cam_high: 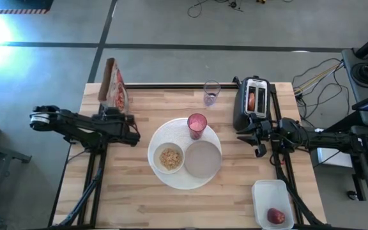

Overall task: Arrange a breakfast setting
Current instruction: Pour the cereal from the orange cereal box into the white bowl, then put the toasted bread on the light brown plate

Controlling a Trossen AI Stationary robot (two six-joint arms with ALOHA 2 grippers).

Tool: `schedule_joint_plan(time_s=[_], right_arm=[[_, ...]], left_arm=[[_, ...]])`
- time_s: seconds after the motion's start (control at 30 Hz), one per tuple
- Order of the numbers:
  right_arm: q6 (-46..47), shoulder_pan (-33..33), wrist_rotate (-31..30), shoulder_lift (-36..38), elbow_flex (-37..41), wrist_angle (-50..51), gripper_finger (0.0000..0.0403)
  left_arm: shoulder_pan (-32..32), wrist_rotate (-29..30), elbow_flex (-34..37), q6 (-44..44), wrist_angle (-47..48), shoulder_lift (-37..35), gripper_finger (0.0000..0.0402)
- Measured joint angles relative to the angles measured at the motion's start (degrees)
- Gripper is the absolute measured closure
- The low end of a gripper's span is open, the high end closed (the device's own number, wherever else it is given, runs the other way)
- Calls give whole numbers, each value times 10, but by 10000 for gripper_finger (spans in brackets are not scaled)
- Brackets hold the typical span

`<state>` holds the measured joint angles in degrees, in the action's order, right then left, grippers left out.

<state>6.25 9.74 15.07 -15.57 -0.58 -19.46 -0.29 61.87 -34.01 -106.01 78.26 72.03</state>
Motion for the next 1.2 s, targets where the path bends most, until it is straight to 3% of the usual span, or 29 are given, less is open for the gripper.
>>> schedule_joint_plan(time_s=[0.17,0.43,0.77,0.97,1.2], right_arm=[[5,0,0,0,0,-2,319],[11,0,-1,0,0,-3,319],[11,0,-1,0,0,-3,319],[-7,0,0,0,0,1,319],[4,0,0,0,0,-1,319]], left_arm=[[-4,-77,-37,47,-2,0,251],[-18,-206,-95,126,-2,0,247],[-127,-346,-112,129,-20,0,247],[-222,-340,-97,132,-109,0,247],[-292,-245,-105,166,-210,0,247]])
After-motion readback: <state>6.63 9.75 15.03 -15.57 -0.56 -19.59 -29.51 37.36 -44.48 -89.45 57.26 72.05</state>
